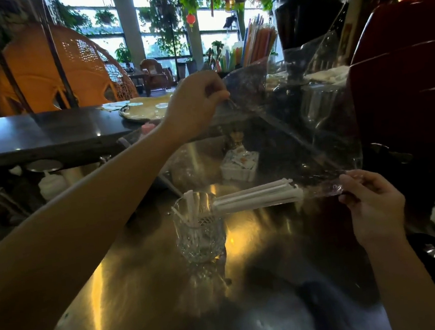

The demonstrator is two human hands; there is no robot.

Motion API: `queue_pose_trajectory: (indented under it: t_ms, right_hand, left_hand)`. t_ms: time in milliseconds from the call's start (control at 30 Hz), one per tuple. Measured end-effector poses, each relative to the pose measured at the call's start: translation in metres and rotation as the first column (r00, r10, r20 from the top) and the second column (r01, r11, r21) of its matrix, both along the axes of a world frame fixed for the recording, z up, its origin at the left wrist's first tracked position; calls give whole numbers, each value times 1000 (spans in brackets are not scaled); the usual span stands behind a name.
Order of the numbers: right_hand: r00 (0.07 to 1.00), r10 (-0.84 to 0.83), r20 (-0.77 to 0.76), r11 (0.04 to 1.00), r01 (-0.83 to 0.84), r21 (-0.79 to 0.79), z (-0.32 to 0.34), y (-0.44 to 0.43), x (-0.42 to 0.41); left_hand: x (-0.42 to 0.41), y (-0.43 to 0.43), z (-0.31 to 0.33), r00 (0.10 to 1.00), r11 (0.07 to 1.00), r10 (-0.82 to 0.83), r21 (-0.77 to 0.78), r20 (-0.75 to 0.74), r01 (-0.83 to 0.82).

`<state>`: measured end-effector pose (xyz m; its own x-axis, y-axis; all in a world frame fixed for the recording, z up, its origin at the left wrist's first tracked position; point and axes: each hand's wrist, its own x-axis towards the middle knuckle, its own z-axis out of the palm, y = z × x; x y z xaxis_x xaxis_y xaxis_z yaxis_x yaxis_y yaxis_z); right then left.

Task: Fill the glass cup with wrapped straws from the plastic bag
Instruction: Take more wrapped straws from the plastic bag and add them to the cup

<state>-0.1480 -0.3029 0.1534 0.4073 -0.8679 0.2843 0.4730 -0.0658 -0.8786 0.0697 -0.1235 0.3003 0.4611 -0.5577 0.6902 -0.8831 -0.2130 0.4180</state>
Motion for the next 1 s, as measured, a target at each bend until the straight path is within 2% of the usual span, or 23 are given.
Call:
queue_pose_trajectory:
  t_ms: [267, 333, 467, 600, 667, 700, 767, 900, 1000]
  right_hand:
    - [1000, -11, -23, 1000, 11, -4, 5, -7, 8]
    - [1000, -13, -25, 1000, 12, -17, 3, -8, 11]
    - [999, -34, -23, 999, 34, -11, -2, -8, 15]
    - [998, -20, 57, 995, 14, 100, -16, -6, 17]
    - [989, 135, 62, 968, -145, 207, -25, 3, 19]
    - [984, 178, 26, 962, -179, 206, -33, 6, 19]
    - [990, 110, -93, 988, -99, 119, -43, 19, 20]
    - [991, 79, -104, 996, -73, 58, -40, 30, 21]
    - [997, 66, -28, 994, -64, 88, -30, 26, 24]
  left_hand:
    - [8, 5, 2, 998, 997, -37, 69, -47, 40]
    - [10, 5, 3, 999, 998, -30, 47, -40, 32]
    - [7, 5, 4, 992, 991, -110, 72, -68, 114]
    - [4, 4, 7, 984, 985, -160, 56, -79, 165]
    - [3, 2, 6, 984, 985, -159, 60, -78, 164]
    - [3, 2, 5, 984, 984, -160, 62, -79, 165]
    - [3, 2, 3, 983, 984, -164, 60, -83, 169]
    - [3, 3, 0, 985, 987, -156, 24, -72, 158]
    - [4, 5, -1, 991, 991, -131, -32, -18, 131]
